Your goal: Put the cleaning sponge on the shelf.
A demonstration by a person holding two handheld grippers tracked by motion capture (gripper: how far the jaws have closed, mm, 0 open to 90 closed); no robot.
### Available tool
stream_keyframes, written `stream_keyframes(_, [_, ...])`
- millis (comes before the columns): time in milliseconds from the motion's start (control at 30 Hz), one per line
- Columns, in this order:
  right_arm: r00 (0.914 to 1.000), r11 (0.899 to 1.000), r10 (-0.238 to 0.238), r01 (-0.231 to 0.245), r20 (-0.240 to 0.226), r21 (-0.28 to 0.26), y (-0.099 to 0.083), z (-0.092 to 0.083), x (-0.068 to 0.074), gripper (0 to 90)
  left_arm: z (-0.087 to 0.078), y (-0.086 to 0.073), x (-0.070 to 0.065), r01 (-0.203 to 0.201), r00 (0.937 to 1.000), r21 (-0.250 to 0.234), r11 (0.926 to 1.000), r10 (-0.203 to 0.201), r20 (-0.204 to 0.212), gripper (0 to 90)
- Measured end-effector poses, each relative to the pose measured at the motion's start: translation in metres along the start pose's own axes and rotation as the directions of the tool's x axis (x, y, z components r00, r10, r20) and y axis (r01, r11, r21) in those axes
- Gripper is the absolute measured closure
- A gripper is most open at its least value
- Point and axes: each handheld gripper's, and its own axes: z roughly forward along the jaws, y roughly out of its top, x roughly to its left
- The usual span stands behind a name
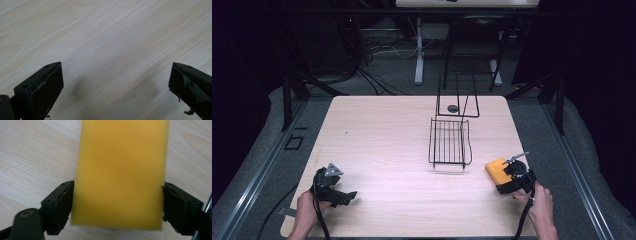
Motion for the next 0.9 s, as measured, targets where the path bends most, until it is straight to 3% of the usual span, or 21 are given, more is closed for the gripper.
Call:
stream_keyframes(333, [0.9989, 0.999, 0.031, -0.033, -0.035, -0.043, -0.004, -0.006, -0.002, 22.8, 0.0, 0.0, 0.0, -0.003, 1.0, 0.001, 1.0, 0.003, 0.001, 0.0])
stream_keyframes(900, [0.9985, 0.994, 0.051, -0.053, -0.018, -0.096, -0.006, -0.025, -0.003, 23.8, 0.0, 0.0, -0.001, -0.009, 1.0, 0.002, 1.0, 0.009, -0.001, 0.0])
